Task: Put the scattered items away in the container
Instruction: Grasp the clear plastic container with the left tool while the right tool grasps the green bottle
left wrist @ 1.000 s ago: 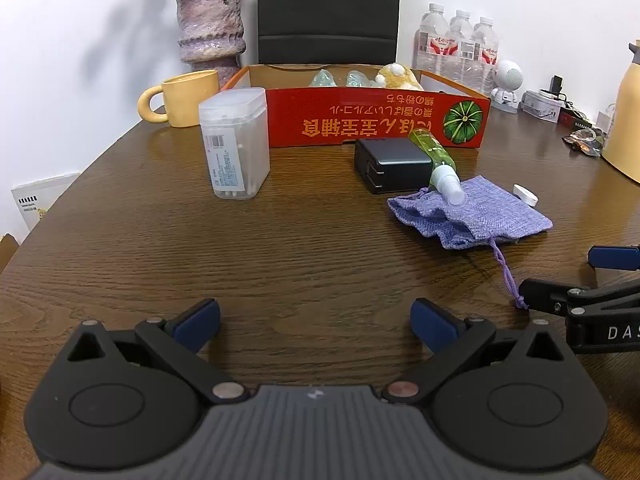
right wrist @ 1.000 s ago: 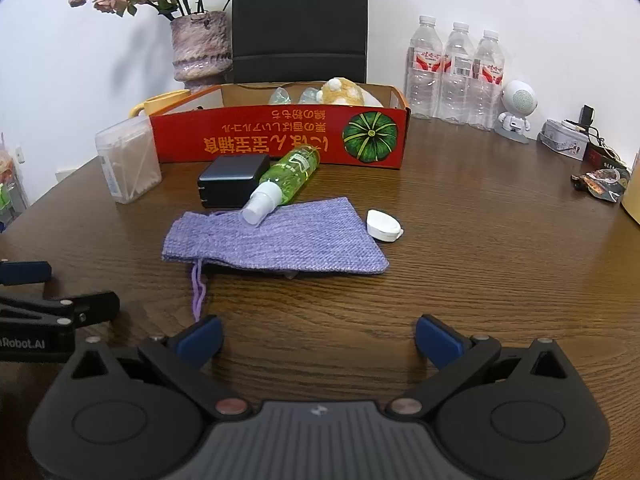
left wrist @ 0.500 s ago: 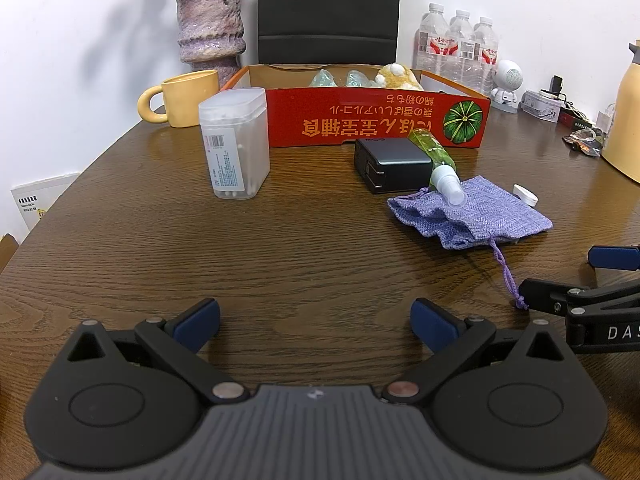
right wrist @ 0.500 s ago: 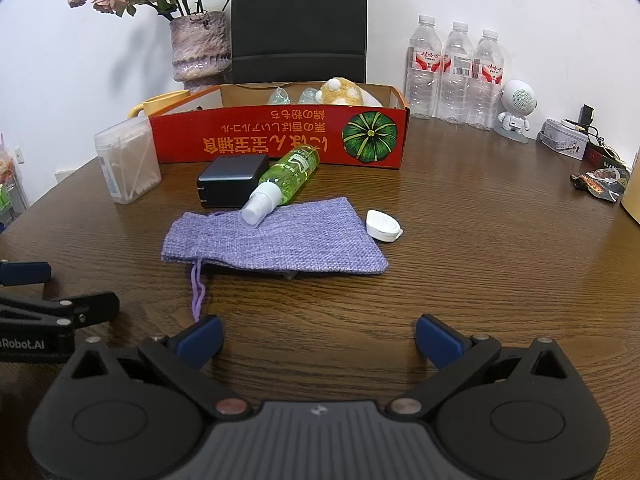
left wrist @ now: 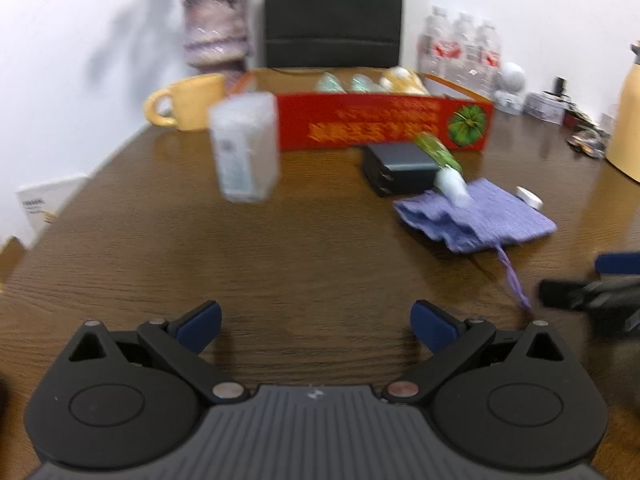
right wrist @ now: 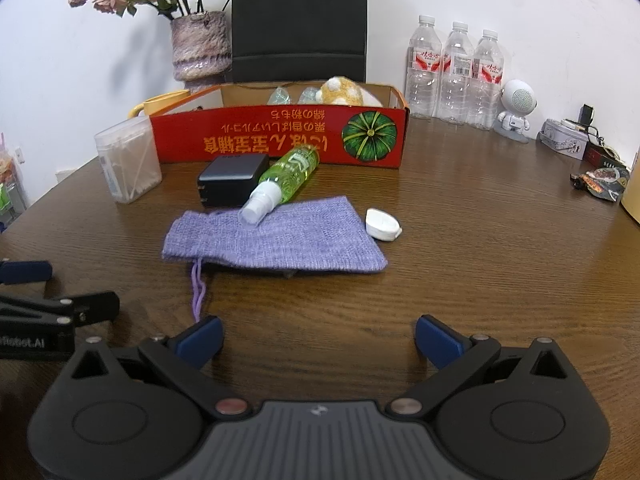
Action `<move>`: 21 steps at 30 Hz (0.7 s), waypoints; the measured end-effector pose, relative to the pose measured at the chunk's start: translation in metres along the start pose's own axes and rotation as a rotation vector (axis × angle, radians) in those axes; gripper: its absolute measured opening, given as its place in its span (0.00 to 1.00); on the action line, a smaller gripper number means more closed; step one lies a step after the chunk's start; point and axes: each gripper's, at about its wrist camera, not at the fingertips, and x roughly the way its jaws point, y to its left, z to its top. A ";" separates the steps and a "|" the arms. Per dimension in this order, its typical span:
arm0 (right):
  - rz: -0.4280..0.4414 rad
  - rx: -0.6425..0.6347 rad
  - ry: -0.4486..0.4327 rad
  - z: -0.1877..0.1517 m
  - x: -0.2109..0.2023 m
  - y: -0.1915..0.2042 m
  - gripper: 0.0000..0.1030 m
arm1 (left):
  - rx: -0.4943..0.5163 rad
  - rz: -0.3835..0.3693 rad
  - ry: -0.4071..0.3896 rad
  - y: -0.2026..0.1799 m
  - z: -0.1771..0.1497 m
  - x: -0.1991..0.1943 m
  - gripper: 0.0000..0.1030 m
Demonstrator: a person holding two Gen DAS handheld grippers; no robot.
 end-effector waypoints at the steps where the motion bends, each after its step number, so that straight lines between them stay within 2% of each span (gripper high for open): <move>1: 0.038 0.052 0.002 0.004 -0.007 -0.005 0.86 | -0.005 0.011 -0.027 0.003 0.005 -0.005 1.00; 3: 0.159 0.158 -0.046 0.020 -0.018 -0.019 0.86 | -0.043 -0.028 -0.096 0.015 0.027 -0.009 1.00; 4: 0.183 0.182 -0.063 0.031 -0.018 -0.022 0.86 | -0.069 -0.025 -0.109 0.023 0.041 -0.002 1.00; 5: 0.180 0.173 -0.070 0.043 -0.015 -0.022 0.83 | -0.095 -0.021 -0.121 0.031 0.055 0.004 1.00; 7: 0.140 0.106 -0.070 0.069 0.003 -0.013 0.80 | -0.047 0.046 -0.139 0.032 0.075 0.024 1.00; 9: 0.116 0.073 -0.048 0.094 0.030 -0.006 0.70 | 0.014 0.115 -0.148 0.032 0.091 0.045 1.00; 10: 0.114 0.076 -0.030 0.106 0.045 -0.004 0.60 | 0.050 0.149 -0.147 0.031 0.096 0.055 1.00; 11: 0.140 0.098 -0.013 0.114 0.059 -0.005 0.54 | 0.073 0.143 -0.134 0.031 0.099 0.066 1.00; 13: 0.186 0.145 0.024 0.127 0.086 -0.007 0.47 | 0.054 0.102 -0.128 0.036 0.102 0.077 1.00; 15: 0.139 0.141 0.058 0.133 0.106 -0.005 0.45 | 0.011 0.030 -0.108 0.041 0.103 0.082 0.99; 16: 0.113 0.137 0.075 0.136 0.116 -0.004 0.45 | -0.008 -0.003 -0.096 0.043 0.104 0.085 0.90; 17: 0.104 0.123 0.092 0.137 0.125 -0.002 0.45 | -0.018 -0.003 -0.083 0.045 0.104 0.088 0.82; 19: 0.101 0.088 0.114 0.136 0.136 0.005 0.43 | -0.039 -0.003 -0.057 0.048 0.104 0.094 0.42; 21: 0.082 0.038 0.119 0.135 0.143 0.015 0.36 | -0.062 -0.008 -0.043 0.053 0.103 0.097 0.41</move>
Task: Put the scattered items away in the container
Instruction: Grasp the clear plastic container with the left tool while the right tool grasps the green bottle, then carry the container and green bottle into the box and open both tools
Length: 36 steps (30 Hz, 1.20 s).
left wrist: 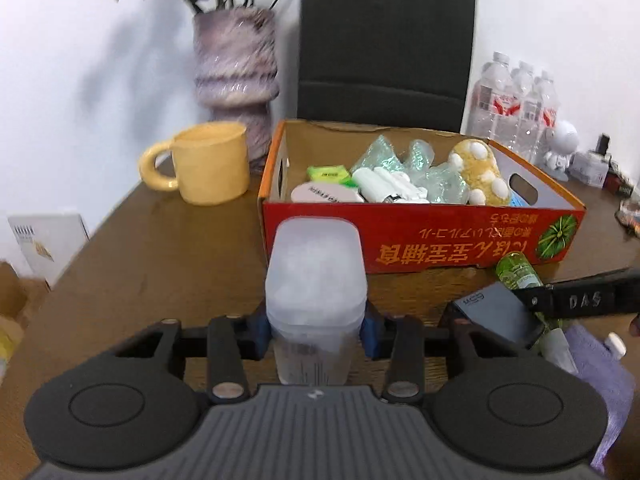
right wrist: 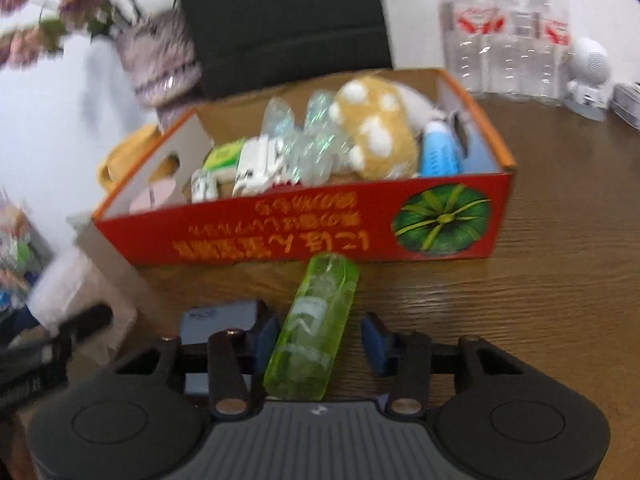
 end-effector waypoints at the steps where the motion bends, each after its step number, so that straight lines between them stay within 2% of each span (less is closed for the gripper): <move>1: -0.023 -0.022 0.001 0.000 0.001 0.005 0.35 | -0.011 -0.005 -0.002 0.002 -0.001 0.000 0.41; 3: -0.043 -0.037 -0.001 -0.003 -0.001 0.010 0.33 | -0.032 -0.014 -0.006 0.006 -0.003 -0.001 0.41; 7: -0.013 0.008 -0.063 -0.009 -0.023 0.006 0.31 | -0.037 -0.015 -0.029 0.004 -0.006 -0.013 0.41; 10: 0.018 0.030 -0.114 -0.011 -0.054 0.002 0.31 | -0.036 -0.017 -0.053 -0.001 -0.003 -0.040 0.41; 14: 0.041 0.014 -0.158 -0.024 -0.097 0.002 0.31 | -0.023 -0.072 -0.087 -0.012 -0.010 -0.077 0.41; 19: 0.074 0.038 -0.170 -0.054 -0.130 -0.003 0.31 | -0.032 -0.150 -0.033 -0.028 -0.027 -0.095 0.41; 26: 0.088 0.014 -0.168 -0.080 -0.161 0.003 0.29 | 0.031 -0.159 -0.020 -0.050 -0.037 -0.121 0.41; 36: 0.104 0.030 -0.166 -0.125 -0.189 0.002 0.29 | 0.035 -0.192 0.035 -0.065 -0.069 -0.145 0.41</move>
